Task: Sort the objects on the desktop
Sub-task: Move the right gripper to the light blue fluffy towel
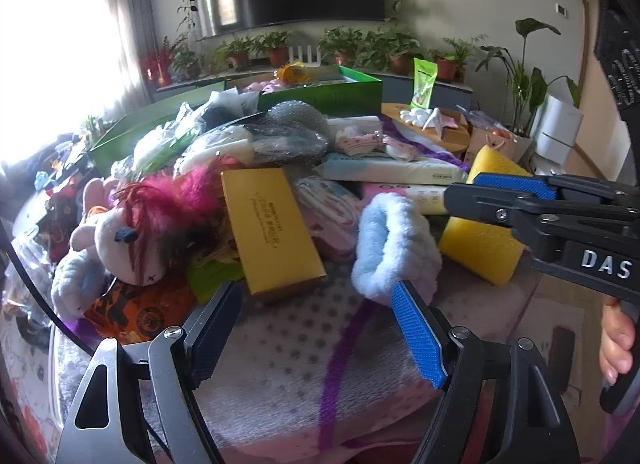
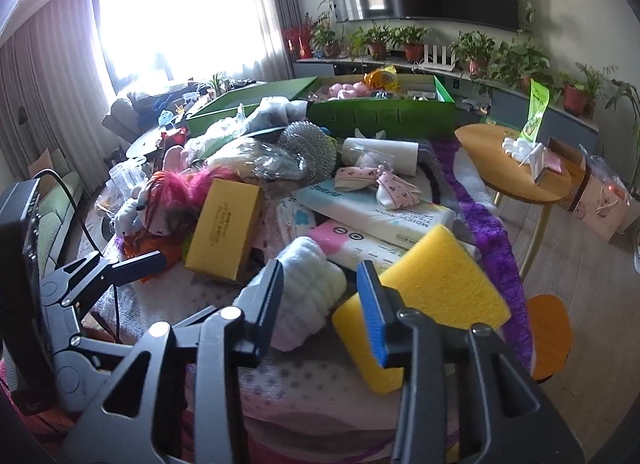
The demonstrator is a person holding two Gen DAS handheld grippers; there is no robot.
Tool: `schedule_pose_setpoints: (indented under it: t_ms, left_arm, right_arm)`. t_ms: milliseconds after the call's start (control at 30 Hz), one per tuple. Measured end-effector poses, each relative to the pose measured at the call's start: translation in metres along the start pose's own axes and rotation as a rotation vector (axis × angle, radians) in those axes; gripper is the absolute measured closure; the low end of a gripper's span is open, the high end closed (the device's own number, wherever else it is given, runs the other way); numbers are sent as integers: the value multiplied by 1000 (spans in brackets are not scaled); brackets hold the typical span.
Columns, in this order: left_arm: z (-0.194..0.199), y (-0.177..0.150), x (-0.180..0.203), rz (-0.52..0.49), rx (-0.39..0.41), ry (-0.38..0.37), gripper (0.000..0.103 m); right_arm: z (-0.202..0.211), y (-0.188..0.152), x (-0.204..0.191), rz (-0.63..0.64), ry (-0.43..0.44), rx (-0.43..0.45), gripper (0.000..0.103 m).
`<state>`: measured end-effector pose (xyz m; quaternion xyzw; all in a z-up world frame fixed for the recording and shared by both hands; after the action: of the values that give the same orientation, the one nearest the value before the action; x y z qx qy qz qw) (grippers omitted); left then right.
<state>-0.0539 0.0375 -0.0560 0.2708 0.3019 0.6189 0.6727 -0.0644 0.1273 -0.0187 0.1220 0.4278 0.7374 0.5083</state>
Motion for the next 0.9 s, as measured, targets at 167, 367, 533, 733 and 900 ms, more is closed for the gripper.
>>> schedule_pose_setpoints:
  t_ms: [167, 367, 533, 733, 900]
  left_arm:
    - [-3, -4, 7, 7, -50, -30, 25]
    - [-5, -12, 25, -30, -79, -55, 27]
    - [-16, -18, 35, -40, -141, -74, 45]
    - [-26, -22, 36, -17, -187, -65, 59]
    - [-27, -22, 31, 5, -194, -63, 61]
  right_arm:
    - [-9, 1, 1, 10, 22, -24, 65]
    - [-23, 4, 3, -29, 96, -57, 64]
    - [-37, 3, 4, -24, 138, -97, 63]
    - [-42, 3, 2, -8, 180, -114, 60]
    - [-43, 3, 0, 3, 209, -122, 59]
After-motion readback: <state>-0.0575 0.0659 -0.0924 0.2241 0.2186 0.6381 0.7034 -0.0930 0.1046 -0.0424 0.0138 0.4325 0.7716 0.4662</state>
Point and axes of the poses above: each gripper's, at about its wrist camera, not at the fingertips, and z roughly against the way its jaws point, x to its right, y to its top, the point moved 8 cm from there along -z, roughly the way its jaws point, and after that the axes turned 8 degrees about y, right-handed, at the moved point
